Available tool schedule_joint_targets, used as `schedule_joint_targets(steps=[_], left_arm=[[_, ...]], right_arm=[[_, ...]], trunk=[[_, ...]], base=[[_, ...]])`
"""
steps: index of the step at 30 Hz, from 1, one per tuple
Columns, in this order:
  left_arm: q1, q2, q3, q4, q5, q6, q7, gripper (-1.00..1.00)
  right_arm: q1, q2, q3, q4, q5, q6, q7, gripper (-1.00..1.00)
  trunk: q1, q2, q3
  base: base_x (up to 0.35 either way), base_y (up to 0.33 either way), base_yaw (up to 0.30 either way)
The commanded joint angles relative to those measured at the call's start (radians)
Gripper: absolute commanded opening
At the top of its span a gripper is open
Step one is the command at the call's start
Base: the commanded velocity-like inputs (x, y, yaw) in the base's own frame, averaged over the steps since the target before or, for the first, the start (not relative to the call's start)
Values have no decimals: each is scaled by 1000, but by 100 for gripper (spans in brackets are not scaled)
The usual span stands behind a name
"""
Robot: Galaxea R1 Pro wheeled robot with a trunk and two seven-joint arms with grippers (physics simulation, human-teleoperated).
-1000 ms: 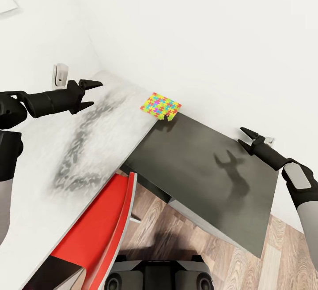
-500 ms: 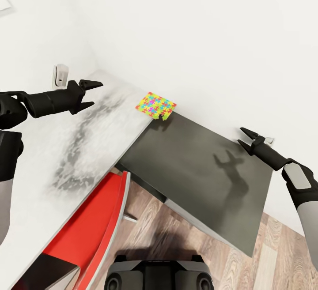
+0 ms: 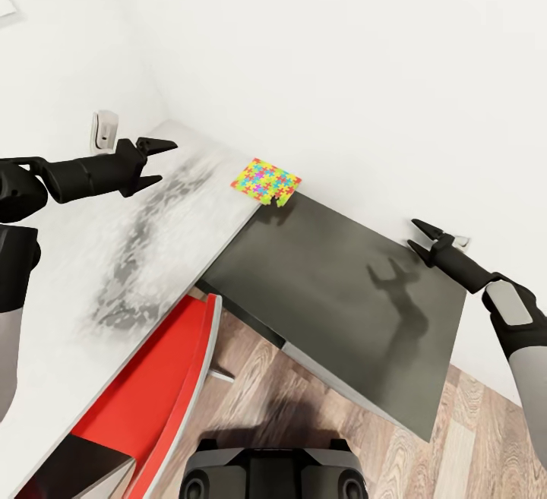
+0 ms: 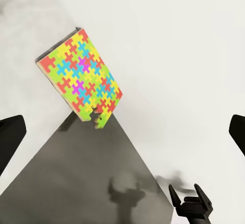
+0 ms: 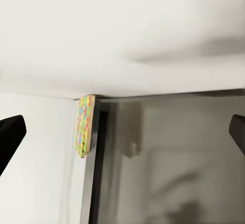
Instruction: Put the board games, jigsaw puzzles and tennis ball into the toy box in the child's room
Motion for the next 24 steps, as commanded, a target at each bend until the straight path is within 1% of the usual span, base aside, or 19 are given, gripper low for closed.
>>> schedule_joint_targets(steps=[1, 4, 7, 13, 24], left_arm=[[-1, 1, -1, -1, 10, -1, 10, 100], [-1, 1, -1, -1, 10, -1, 10, 100], [14, 17, -3, 16, 6, -7, 16, 100], [14, 17, -4, 50, 5, -7, 16, 100], [14, 17, -4, 51, 5, -7, 16, 100]], right_arm=[[-1, 1, -2, 0, -3, 6, 1, 100], [-1, 1, -1, -1, -3, 4, 3, 100], [-18, 18, -18, 14, -9, 2, -3, 100], [-21, 18, -18, 14, -9, 2, -3, 100], [-21, 18, -18, 14, -9, 2, -3, 100]], trunk=[[1, -2, -1], [1, -2, -1], [1, -2, -1], [1, -2, -1], [1, -2, -1]], base=[[-1, -5, 0], [-1, -4, 0], [0, 0, 0], [0, 0, 0], [0, 0, 0]])
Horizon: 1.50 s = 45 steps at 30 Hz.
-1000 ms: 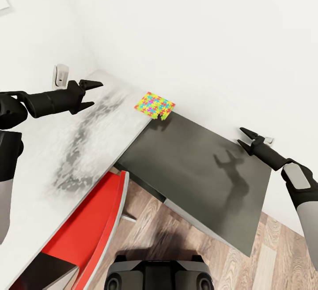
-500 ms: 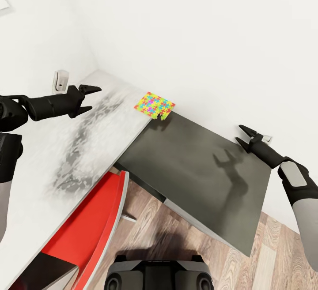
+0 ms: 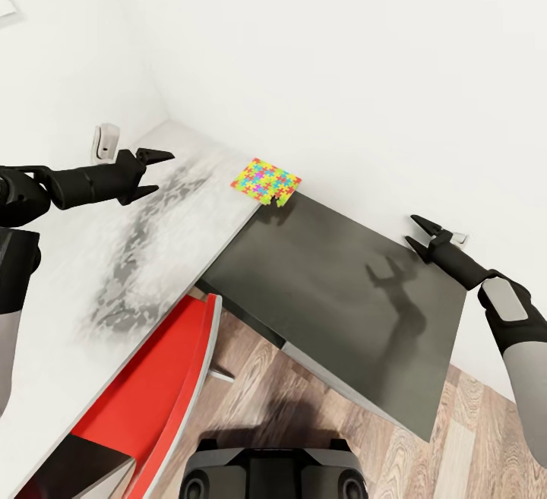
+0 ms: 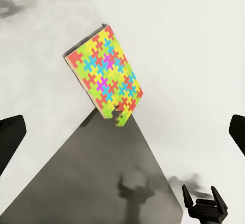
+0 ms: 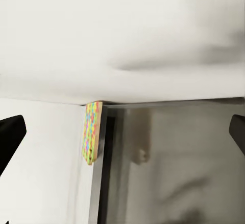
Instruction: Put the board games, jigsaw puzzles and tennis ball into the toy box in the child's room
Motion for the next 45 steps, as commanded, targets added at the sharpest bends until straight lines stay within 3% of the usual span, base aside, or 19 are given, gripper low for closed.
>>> schedule_joint_targets(steps=[1, 29, 45], left_arm=[[-1, 1, -1, -1, 10, -2, 10, 100], [-1, 0, -1, -2, 10, -2, 10, 100], [27, 0, 14, -3, 20, 1, 7, 100]], right_arm=[[-1, 0, -2, 0, -3, 7, 1, 100], [0, 0, -2, 1, -3, 6, 1, 100], [21, 6, 14, -11, 6, 21, 12, 100]], trunk=[[1, -2, -1], [1, -2, -1], [1, -2, -1]], base=[[0, 0, 0], [0, 0, 0], [0, 0, 0]])
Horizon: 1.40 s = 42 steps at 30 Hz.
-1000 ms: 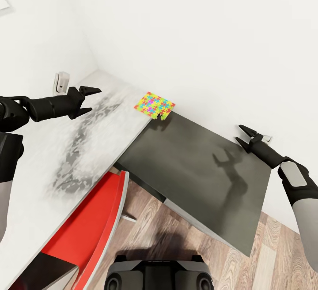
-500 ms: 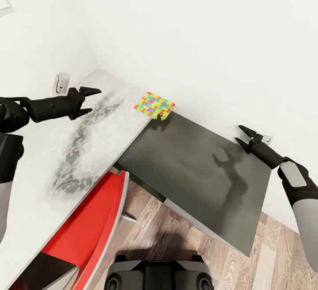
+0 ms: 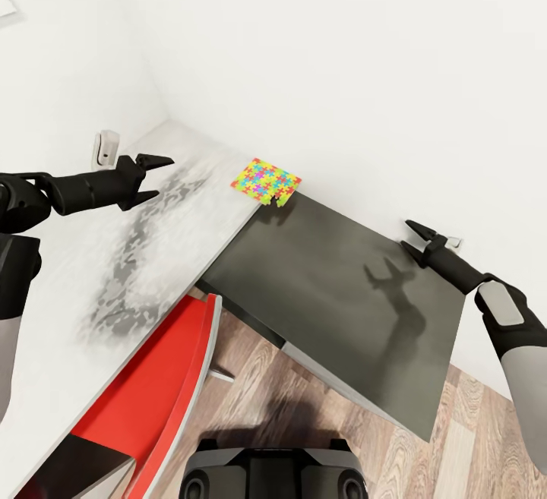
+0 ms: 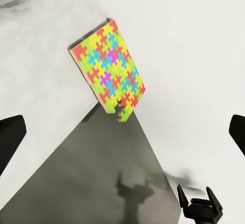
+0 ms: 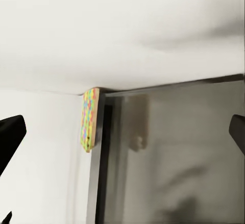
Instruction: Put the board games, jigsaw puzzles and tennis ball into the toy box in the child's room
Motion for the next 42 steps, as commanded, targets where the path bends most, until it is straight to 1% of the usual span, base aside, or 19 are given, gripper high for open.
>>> schedule_joint_targets(steps=[1, 18, 26, 34, 39, 41, 42], left_arm=[[0, 0, 0, -1, 11, -1, 10, 100], [1, 0, 1, -1, 13, 0, 11, 100], [1, 1, 1, -1, 14, 0, 12, 100], [-1, 0, 1, -1, 16, 1, 12, 100], [-2, 0, 1, -2, 28, 1, 13, 100], [-2, 0, 1, -2, 45, 1, 13, 100], [-2, 0, 1, -2, 45, 1, 13, 100]], right_arm=[[1, 0, 0, 0, -3, 7, 1, 100], [6, 1, 36, -2, -1, 10, 12, 100], [13, 6, 43, -1, -1, 7, 56, 100], [18, 8, 45, 4, 0, 2, 73, 100], [19, 8, 45, 9, 1, -2, 76, 100], [19, 8, 46, 16, 2, -4, 77, 100], [19, 8, 46, 16, 2, -4, 77, 100]], trunk=[[1, -2, -1], [1, -2, -1], [1, -2, -1], [1, -2, -1], [1, -2, -1], [1, -2, -1], [1, -2, -1]], base=[[0, 0, 0], [0, 0, 0], [0, 0, 0], [0, 0, 0], [0, 0, 51], [0, 0, 140], [0, 0, 155]])
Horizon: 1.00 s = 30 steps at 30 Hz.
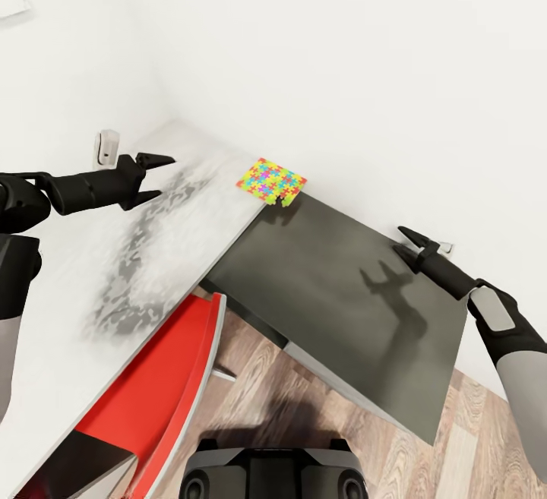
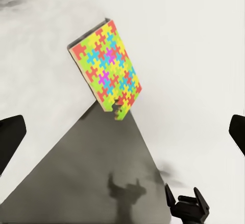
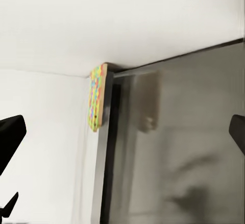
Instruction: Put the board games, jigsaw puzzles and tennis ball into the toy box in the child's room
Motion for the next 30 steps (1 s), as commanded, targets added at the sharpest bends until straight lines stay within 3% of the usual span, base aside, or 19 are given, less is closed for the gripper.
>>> schedule_joint_targets(steps=[1, 12, 21, 30], left_arm=[[-1, 1, -1, 0, 20, -1, 11, 100], [2, 3, -1, -14, 68, -1, 11, 100], [13, 2, -2, -37, 77, -2, 11, 100], [22, 1, -2, -46, 77, -3, 12, 100]], right_arm=[[0, 0, -1, 5, -4, 5, 1, 100], [0, -1, -1, 42, 0, -17, 1, 100], [0, -3, -1, 53, 0, -52, 2, 100], [0, -7, -2, 58, -1, -67, 3, 100]], trunk=[[1, -2, -1], [1, -2, -1], [1, -2, -1], [1, -2, -1]], base=[[0, 0, 178], [0, 0, 230], [0, 0, 240], [0, 0, 93]])
